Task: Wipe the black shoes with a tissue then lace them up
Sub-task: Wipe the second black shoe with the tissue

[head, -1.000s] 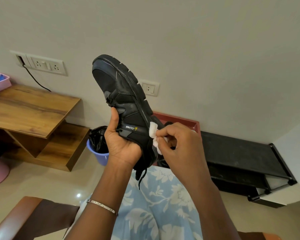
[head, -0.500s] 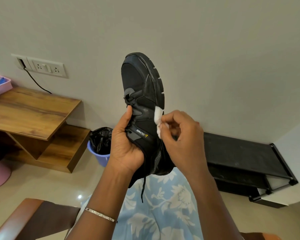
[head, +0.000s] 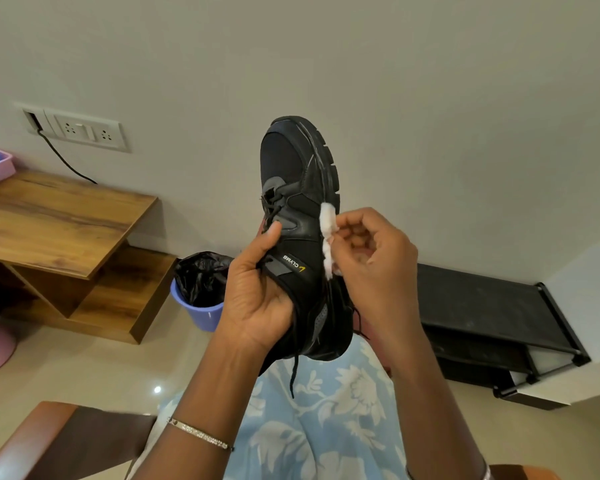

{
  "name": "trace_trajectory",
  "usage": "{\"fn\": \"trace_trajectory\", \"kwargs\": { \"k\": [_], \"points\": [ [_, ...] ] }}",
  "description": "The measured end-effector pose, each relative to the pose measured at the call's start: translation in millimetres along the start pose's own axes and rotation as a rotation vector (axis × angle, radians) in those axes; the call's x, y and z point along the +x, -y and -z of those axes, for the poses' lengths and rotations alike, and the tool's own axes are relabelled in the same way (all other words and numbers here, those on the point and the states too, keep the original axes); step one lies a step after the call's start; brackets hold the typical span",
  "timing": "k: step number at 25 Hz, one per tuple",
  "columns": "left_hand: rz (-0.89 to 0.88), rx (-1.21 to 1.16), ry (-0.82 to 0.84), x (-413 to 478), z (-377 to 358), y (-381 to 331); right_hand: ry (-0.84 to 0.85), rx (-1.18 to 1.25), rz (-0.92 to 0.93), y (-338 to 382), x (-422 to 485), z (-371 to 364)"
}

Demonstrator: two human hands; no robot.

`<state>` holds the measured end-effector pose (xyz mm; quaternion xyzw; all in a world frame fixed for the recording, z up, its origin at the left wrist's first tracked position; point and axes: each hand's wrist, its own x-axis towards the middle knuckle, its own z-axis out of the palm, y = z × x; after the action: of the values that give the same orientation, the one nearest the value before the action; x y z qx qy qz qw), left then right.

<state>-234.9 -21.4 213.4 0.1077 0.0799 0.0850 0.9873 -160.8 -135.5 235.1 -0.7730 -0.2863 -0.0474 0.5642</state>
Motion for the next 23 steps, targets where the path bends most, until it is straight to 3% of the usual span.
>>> {"fn": "trace_trajectory", "kwargs": {
  "k": [2,4,9,11,18,20,23],
  "points": [
    [-0.003,0.018,0.019,2,1,1,-0.085,0.007,0.007,-2,4,-3],
    [-0.015,0.037,0.018,2,0,1,-0.065,-0.002,-0.001,-7,1,1],
    [-0.068,0.038,-0.119,4,-3,-4,0.395,-0.214,-0.084,-2,-26,33],
    [-0.079,0.03,-0.112,5,-2,-2,0.465,-0.257,-0.064,5,-21,41],
    [0.004,0.043,-0.116,9,-3,10,0.035,-0.115,0.097,1,15,21],
    [-0.013,0.055,-0.122,9,-3,8,0.149,-0.071,0.055,-4,6,24],
    [-0.053,0.048,-0.16,8,-2,4,0.478,-0.171,-0.029,-4,-12,39]
  ]
}}
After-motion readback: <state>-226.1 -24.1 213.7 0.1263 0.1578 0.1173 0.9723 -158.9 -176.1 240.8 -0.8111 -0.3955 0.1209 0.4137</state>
